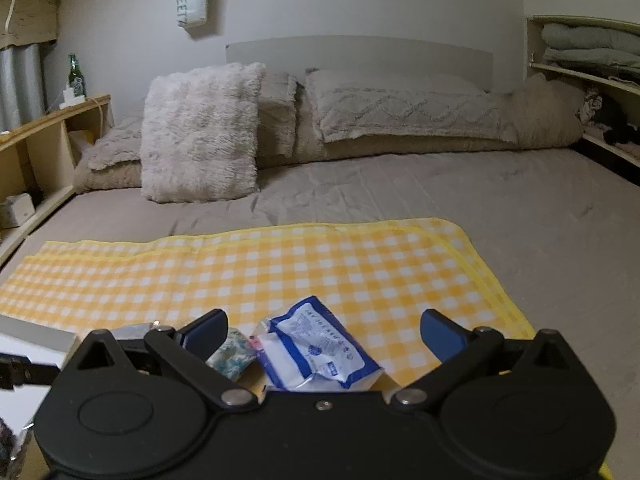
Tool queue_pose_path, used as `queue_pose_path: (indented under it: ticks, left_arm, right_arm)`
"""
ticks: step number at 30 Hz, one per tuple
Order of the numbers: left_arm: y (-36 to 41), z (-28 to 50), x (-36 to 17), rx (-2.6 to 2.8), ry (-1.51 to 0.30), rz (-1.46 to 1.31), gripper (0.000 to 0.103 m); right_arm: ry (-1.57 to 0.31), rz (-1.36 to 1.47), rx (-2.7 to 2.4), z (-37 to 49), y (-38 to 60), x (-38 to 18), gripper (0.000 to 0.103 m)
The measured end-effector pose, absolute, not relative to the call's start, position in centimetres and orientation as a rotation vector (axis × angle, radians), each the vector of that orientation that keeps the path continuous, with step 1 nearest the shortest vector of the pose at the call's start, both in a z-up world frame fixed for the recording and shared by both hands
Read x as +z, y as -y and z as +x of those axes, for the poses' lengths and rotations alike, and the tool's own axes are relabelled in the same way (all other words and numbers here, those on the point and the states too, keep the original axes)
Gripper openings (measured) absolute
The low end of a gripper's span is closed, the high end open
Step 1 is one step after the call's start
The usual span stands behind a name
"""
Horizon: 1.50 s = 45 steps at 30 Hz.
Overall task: Organize soft objects
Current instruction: 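Grasp the grey cushion pouch with the left tool while the right tool grasps the wipe pack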
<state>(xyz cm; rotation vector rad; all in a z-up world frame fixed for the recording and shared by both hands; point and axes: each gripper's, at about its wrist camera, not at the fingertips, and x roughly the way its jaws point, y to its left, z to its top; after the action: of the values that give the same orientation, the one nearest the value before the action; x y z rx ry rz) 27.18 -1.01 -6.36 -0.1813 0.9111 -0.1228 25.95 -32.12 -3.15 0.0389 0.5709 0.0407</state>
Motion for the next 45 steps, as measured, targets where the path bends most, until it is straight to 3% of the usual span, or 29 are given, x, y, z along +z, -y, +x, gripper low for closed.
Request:
queue_pose_path:
  ticks: [7, 10, 12, 24, 25, 27, 28, 31, 37, 43, 44, 45]
  left_arm:
    - [2.5, 30.2, -9.7, -0.102, -0.984, -0.089, 0.072]
    - [3.1, 31.4, -10.8, -0.096, -0.995, -0.036, 0.072]
    - [3.2, 32.1, -11.4, -0.098, -0.996, -0.031, 0.071]
    - [4.0, 33.8, -14.4, -0.176, -1.021, 0.158, 0.052]
    - [4.0, 33.6, -14.5, -0.191, -1.015, 0.183, 0.05]
    - [4.0, 33.0, -14.6, -0.22, -1.009, 0.219, 0.05]
    - [4.0, 32.7, -14.6, -0.235, -1.01, 0.237, 0.049]
    - [4.2, 31.6, -14.6, -0.288, -1.019, 0.279, 0.046]
    - [5.0, 29.2, -15.2, -0.403, -1.067, 0.375, 0.028]
    - [5.1, 27.7, -14.7, -0.444, -1.089, 0.35, 0.034]
    - [5.1, 27.6, -14.5, -0.426, -1.09, 0.325, 0.04]
    - [4.9, 27.7, -14.2, -0.407, -1.096, 0.281, 0.057]
  right_arm:
    - [-0.617, -0.012, 0.043, 29.2, 32.4, -5.2, 0.101]
    - [-0.649, -0.027, 0.055, 30.6, 32.5, -6.5, 0.087]
    - [-0.67, -0.018, 0.061, 31.5, 32.6, -7.2, 0.082]
    - [-0.722, -0.018, 0.08, 34.4, 33.3, -10.5, 0.081]
    - [-0.742, -0.031, 0.095, 34.4, 33.0, -10.9, 0.079]
    - [-0.791, -0.082, 0.123, 34.3, 32.5, -11.6, 0.059]
    - [-0.815, -0.113, 0.136, 34.2, 32.1, -11.9, 0.055]
    - [-0.848, -0.167, 0.14, 33.8, 31.4, -12.1, 0.052]
    - [-0.927, -0.214, 0.183, 32.4, 30.9, -11.9, 0.042]
    - [-0.996, -0.215, 0.235, 30.5, 31.1, -11.5, 0.036]
    - [-1.009, -0.212, 0.244, 30.3, 31.1, -11.3, 0.035]
    - [-1.022, -0.205, 0.255, 30.2, 31.2, -11.1, 0.034]
